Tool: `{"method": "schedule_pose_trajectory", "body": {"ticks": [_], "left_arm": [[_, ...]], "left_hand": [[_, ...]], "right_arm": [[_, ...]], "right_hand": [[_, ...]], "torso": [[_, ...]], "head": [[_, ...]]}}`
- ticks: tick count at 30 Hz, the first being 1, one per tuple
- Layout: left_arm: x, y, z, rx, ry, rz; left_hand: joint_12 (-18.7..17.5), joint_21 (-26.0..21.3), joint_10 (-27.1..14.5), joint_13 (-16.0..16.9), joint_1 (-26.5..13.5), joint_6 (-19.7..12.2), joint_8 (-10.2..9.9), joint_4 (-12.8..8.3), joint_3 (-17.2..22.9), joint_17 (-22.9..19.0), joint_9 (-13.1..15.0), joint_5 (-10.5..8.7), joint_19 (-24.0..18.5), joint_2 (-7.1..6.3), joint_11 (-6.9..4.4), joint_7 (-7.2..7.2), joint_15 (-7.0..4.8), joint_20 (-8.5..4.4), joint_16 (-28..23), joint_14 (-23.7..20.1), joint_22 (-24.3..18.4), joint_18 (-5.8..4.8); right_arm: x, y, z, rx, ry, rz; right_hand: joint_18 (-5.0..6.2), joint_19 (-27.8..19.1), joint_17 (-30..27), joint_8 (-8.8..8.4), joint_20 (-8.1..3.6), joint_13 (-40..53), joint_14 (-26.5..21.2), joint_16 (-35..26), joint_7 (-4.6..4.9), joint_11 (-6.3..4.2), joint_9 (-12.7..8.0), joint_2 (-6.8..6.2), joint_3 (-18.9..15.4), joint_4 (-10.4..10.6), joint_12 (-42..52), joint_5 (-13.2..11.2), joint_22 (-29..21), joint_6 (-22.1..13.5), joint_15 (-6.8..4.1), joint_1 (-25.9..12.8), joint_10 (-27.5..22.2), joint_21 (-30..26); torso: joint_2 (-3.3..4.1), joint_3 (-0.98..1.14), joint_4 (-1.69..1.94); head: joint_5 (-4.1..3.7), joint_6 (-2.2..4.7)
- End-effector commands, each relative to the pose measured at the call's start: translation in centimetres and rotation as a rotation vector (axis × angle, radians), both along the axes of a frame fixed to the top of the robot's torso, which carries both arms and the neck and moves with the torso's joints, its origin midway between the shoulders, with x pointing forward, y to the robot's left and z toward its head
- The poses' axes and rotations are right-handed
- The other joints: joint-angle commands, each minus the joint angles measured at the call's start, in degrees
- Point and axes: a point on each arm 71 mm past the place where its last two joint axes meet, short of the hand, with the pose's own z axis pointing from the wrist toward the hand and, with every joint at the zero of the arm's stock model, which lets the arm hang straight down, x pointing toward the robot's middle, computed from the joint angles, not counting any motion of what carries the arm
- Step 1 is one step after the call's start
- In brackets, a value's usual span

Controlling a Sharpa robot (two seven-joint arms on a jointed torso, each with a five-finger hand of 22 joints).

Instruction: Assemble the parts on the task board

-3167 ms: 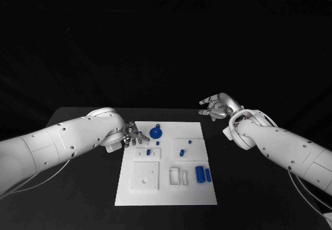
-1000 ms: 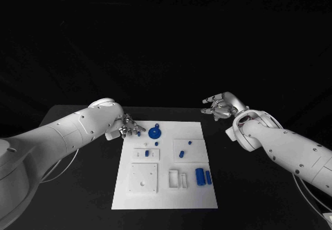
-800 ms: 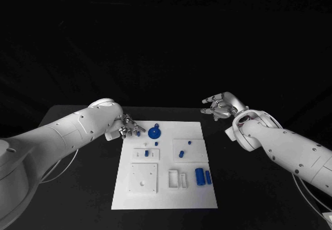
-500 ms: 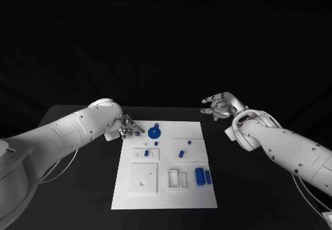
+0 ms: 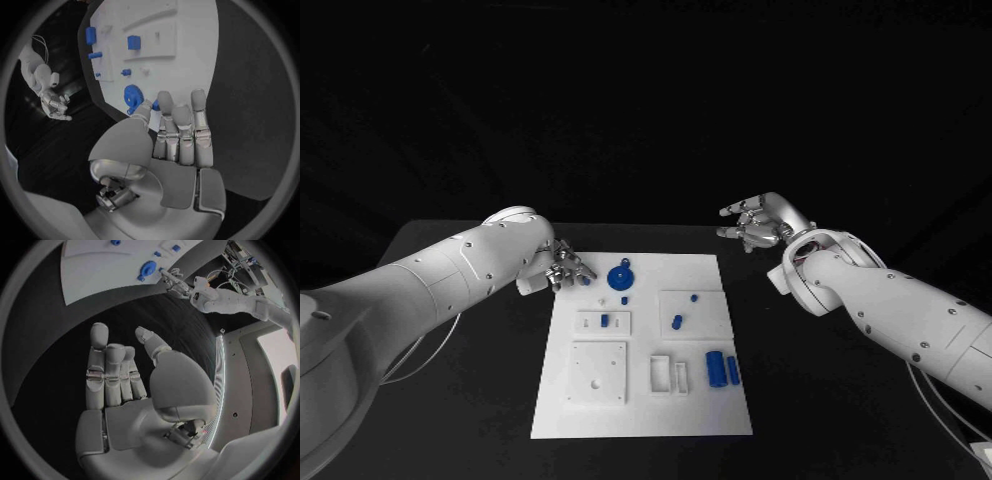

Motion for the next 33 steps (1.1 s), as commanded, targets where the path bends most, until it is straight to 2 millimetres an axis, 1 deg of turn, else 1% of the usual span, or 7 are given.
{"method": "schedule_pose_trajectory", "body": {"ticks": [1,10,12,17,20,26,33], "left_arm": [[-0.04,-0.27,-0.09,-0.001,0.007,-0.008],[-0.03,-0.33,-0.05,-0.008,0.0,-0.012],[-0.04,-0.32,-0.02,-0.014,-0.007,-0.014],[-0.12,-0.53,0.03,-0.022,-0.019,-0.021],[-0.15,-0.63,0.06,-0.024,-0.027,-0.022],[-0.18,-0.49,0.16,-0.025,-0.047,-0.008],[-0.38,-0.37,0.29,-0.029,-0.066,0.012]], "left_hand": [[0.3,0.4,-0.2,0.0,0.3,0.0,0.4,-0.4,0.2,-0.1,0.1,0.21,-0.2,0.79,-0.22,-0.22,-0.04,0.05,0.4,-0.2,1.1,-0.43],[0.2,0.4,-0.2,0.0,2.2,0.1,1.6,-2.3,1.3,-0.1,1.1,0.84,-0.2,2.53,-0.41,-0.64,-0.19,-0.07,0.4,-0.2,1.1,-0.51],[0.1,0.5,-0.3,-0.1,3.4,0.0,3.7,-4.0,2.2,-0.1,2.7,3.82,-0.2,3.01,-0.57,-1.08,-0.35,-0.22,0.3,-0.3,1.1,-0.62],[0.2,0.8,-0.4,0.0,4.2,-4.0,12.5,-6.2,4.5,-0.1,10.2,6.41,-0.4,3.23,-0.9,-1.71,-0.57,-0.47,0.3,-0.3,1.1,-0.78],[0.2,1.0,-0.3,0.0,3.8,-4.6,14.7,-7.0,6.0,-0.1,12.3,7.93,-0.3,3.25,-0.97,-1.82,-0.65,-0.55,0.4,-0.1,1.2,-0.75],[0.2,1.8,0.4,-0.1,2.4,-4.9,17.1,-8.2,8.8,0.1,16.0,11.89,-0.3,2.5,-1.17,-2.04,-0.85,-0.77,0.6,0.3,1.2,-0.7],[0.1,2.8,1.4,-0.1,1.2,-4.0,17.3,-9.1,10.7,0.5,18.3,14.7,-0.2,1.81,-1.25,-2.38,-1.05,-0.9,0.8,0.9,1.2,-0.56]], "right_arm": [[0.0,0.09,0.03,-0.001,-0.001,0.005],[0.01,0.06,0.01,-0.002,0.002,0.005],[0.02,0.05,0.0,-0.002,0.002,0.004],[0.02,0.08,-0.02,-0.002,0.004,0.005],[0.03,0.11,-0.03,-0.002,0.004,0.005],[0.06,0.12,-0.07,-0.002,0.006,0.005],[0.08,0.06,-0.1,-0.003,0.007,0.004]], "right_hand": [[0.6,1.9,0.0,0.23,-0.02,0.0,0.2,-0.3,-0.08,-0.18,0.0,-0.28,0.4,0.0,-0.3,-0.3,-0.1,-0.4,-0.07,0.0,-0.1,0.2],[0.6,1.9,0.0,0.23,-0.02,0.0,0.2,-0.3,-0.08,-0.18,0.0,-0.28,0.4,0.0,-0.3,-0.3,-0.1,-0.4,-0.07,0.0,-0.1,0.2],[0.6,1.9,0.0,0.23,-0.02,0.0,0.2,-0.3,-0.08,-0.18,0.0,-0.28,0.4,0.0,-0.3,-0.3,-0.1,-0.4,-0.07,0.0,-0.1,0.2],[0.6,1.9,0.0,0.23,-0.02,0.0,0.2,-0.3,-0.08,-0.18,0.0,-0.28,0.4,0.0,-0.3,-0.3,-0.1,-0.4,-0.07,0.0,-0.1,0.2],[0.6,1.9,0.0,0.23,-0.02,0.0,0.2,-0.3,-0.08,-0.18,0.0,-0.28,0.4,0.0,-0.3,-0.3,-0.1,-0.4,-0.07,0.0,-0.1,0.2],[0.6,1.9,0.0,0.23,-0.02,0.0,0.2,-0.3,-0.08,-0.18,0.0,-0.28,0.4,0.0,-0.3,-0.3,-0.1,-0.4,-0.07,0.0,-0.1,0.2],[0.6,1.9,0.0,0.23,-0.02,0.0,0.2,-0.3,-0.08,-0.18,0.0,-0.28,0.4,0.0,-0.3,-0.3,-0.1,-0.4,-0.07,0.0,-0.1,0.2]], "torso": [[0.01,-0.01,0.01],[0.01,-0.04,0.03],[0.0,-0.03,0.03],[-0.02,-0.06,0.09],[-0.02,-0.07,0.08],[-0.05,-0.03,0.08],[-0.12,-0.06,0.25]], "head": [[-0.02,-0.03],[-0.05,-0.15],[-0.15,-0.1],[-0.09,-0.08],[-0.09,-0.09],[0.01,-0.16],[0.19,-0.19]]}}
